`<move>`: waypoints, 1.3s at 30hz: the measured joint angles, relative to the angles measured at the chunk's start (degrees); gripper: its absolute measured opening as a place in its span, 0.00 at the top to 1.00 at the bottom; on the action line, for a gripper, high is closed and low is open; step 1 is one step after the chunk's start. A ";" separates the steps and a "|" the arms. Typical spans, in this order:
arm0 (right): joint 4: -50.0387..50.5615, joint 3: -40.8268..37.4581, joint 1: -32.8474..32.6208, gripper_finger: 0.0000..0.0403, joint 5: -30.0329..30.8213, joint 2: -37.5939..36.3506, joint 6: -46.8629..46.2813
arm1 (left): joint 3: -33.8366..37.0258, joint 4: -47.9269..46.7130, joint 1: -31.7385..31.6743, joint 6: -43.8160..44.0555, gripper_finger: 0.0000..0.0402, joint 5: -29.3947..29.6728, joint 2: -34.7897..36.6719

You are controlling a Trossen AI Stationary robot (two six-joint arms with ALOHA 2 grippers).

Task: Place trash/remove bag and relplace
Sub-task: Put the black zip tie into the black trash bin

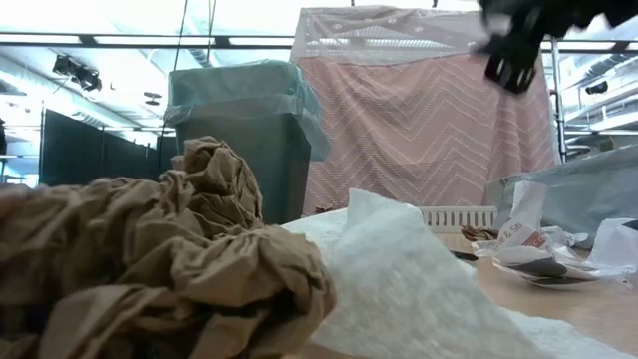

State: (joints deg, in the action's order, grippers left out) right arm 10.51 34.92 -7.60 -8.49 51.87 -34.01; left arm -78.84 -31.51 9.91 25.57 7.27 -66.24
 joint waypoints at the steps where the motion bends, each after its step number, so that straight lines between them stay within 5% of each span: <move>1: -1.08 -0.03 -0.23 0.59 0.38 3.04 -0.63 | -0.12 -1.39 1.06 0.65 0.74 1.17 0.09; 11: -10.85 6.43 -3.52 0.59 7.58 31.17 -7.89 | -0.04 -13.72 7.86 4.69 0.75 3.13 0.39; 19: 6.27 21.02 -4.02 0.59 18.90 46.08 -9.02 | -0.03 -17.75 10.92 4.63 0.75 3.34 0.35; 27: 14.69 31.89 -4.04 0.59 20.47 54.54 -3.22 | -0.03 -18.35 12.39 3.27 0.75 4.11 0.35; 39: 20.92 32.85 -3.92 0.59 19.84 56.75 -5.30 | -0.03 -19.08 12.39 1.69 0.75 6.40 0.35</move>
State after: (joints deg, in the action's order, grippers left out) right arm 31.43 67.77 -11.52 11.35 108.62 -39.32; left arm -78.87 -50.59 22.31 27.26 13.67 -65.89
